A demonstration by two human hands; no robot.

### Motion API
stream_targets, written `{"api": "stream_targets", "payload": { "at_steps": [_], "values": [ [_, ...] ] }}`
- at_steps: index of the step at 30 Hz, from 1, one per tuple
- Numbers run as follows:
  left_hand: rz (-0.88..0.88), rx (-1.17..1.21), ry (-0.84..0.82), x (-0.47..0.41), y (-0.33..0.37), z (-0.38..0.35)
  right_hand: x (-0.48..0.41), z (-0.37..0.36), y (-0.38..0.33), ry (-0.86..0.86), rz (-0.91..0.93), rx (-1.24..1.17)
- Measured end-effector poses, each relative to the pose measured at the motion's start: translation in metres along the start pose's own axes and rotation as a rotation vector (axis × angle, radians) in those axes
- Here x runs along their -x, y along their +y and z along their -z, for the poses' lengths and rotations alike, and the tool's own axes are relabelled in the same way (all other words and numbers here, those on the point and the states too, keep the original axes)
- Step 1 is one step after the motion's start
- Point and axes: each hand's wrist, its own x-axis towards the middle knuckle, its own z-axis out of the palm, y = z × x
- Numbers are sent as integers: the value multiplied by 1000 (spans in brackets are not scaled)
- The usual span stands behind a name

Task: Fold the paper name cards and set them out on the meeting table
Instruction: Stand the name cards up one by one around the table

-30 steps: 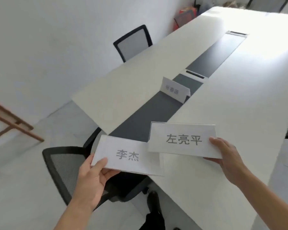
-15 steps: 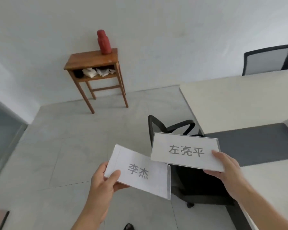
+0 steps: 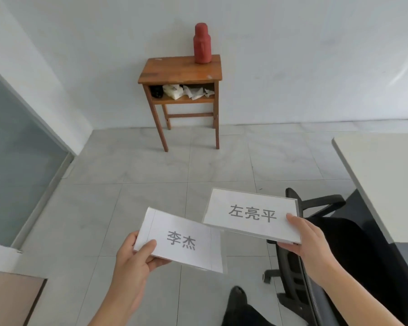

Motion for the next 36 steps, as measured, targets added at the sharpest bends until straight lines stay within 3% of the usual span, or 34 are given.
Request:
{"api": "stream_targets", "payload": {
  "at_steps": [19, 29, 36],
  "values": [
    [38, 29, -61, -380, 149, -137, -310, -124, -185, 50, 74, 41],
    [130, -97, -358, -614, 226, -304, -476, -121, -263, 402, 3, -143],
    [145, -226, -673, -708, 265, -468, -547, -80, -308, 639, -19, -277]
  ]
}}
